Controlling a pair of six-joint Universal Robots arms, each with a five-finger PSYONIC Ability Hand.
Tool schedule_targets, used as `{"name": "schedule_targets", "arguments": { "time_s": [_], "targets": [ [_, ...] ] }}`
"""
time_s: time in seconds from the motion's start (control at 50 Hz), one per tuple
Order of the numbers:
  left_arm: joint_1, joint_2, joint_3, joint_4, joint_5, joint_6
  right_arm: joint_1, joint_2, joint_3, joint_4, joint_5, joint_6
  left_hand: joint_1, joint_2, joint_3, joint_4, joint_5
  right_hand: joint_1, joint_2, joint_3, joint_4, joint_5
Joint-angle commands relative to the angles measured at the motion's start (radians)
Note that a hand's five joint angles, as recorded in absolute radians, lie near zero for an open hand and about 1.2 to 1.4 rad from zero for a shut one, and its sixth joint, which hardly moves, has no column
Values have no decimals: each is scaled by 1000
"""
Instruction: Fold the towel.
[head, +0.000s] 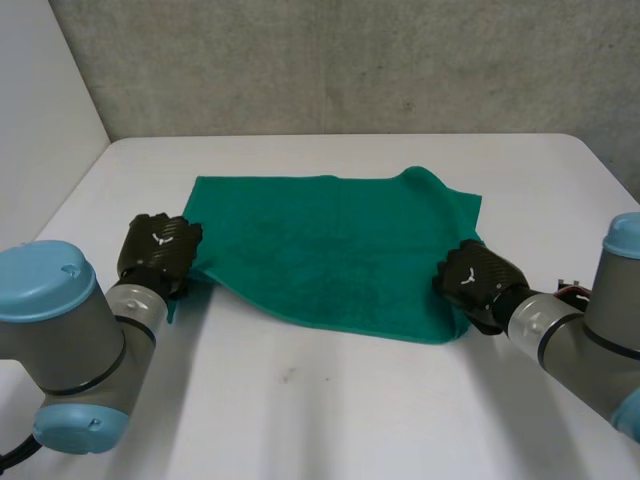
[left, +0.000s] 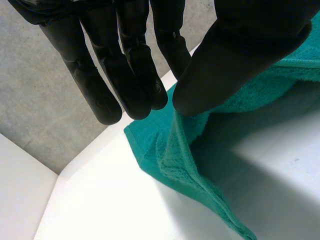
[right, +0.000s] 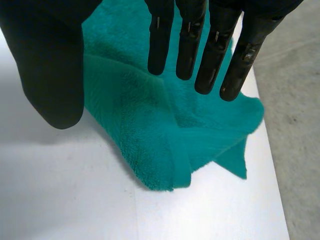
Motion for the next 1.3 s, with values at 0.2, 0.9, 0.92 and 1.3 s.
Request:
{"name": "schedule_targets", "arguments": {
  "time_s": [0.2, 0.9, 0.92, 1.3],
  "targets": [
    [5, -7, 0, 0, 4, 2, 9, 170, -136, 6, -17, -104, 260, 199, 203, 202, 219, 216, 149, 156, 155, 155],
    [144, -131, 66, -95, 228, -55, -68, 78, -150, 6, 147, 743, -635, -696, -692, -693, -676, 935, 868, 875, 874, 873],
    [149, -134, 66, -95, 229, -58, -76, 78, -150, 6, 147, 746, -635, -696, -692, -693, -676, 935, 868, 875, 874, 873],
    [206, -147, 112, -95, 214, -56, -134, 6, -144, 9, 147, 830, 260, 199, 203, 202, 219, 935, 868, 875, 874, 873]
  ]
}}
